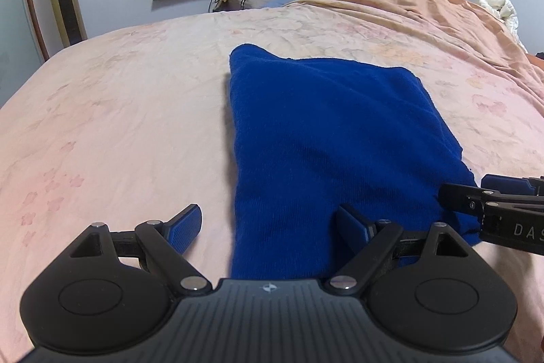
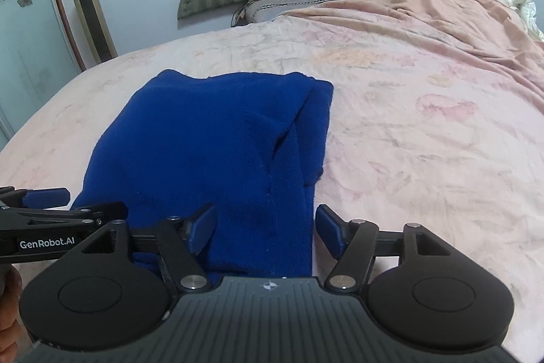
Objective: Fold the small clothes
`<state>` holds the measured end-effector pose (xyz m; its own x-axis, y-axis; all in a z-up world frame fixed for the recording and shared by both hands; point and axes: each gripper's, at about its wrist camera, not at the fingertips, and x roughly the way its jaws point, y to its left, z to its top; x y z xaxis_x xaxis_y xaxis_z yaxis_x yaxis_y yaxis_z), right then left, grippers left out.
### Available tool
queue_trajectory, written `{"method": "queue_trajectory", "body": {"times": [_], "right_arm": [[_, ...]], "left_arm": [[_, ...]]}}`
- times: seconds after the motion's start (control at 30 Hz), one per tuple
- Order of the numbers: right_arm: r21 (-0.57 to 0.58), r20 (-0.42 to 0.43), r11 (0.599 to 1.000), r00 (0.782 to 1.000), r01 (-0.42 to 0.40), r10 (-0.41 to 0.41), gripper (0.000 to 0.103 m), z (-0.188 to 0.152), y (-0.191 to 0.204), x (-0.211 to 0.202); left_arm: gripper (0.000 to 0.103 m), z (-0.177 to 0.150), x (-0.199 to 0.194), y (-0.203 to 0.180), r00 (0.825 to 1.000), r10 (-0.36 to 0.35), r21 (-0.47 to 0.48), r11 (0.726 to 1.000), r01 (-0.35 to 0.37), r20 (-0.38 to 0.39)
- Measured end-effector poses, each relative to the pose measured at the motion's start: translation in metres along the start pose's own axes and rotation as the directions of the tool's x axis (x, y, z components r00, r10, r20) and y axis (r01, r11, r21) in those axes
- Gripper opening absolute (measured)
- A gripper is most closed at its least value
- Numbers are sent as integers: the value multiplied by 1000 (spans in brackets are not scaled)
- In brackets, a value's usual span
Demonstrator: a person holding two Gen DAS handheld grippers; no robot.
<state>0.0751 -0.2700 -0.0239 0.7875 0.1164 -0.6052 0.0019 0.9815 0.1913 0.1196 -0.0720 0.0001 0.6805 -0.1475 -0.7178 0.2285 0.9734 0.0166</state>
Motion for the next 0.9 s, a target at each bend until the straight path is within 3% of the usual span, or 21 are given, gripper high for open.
{"method": "queue_trajectory", "body": {"times": [0.9], "right_arm": [[-52,-6,998,1000,26,-26,90,-25,9,-26]], "left_arm": [[87,-16,-15,-14,998,61,33,998,-61,-16]]}}
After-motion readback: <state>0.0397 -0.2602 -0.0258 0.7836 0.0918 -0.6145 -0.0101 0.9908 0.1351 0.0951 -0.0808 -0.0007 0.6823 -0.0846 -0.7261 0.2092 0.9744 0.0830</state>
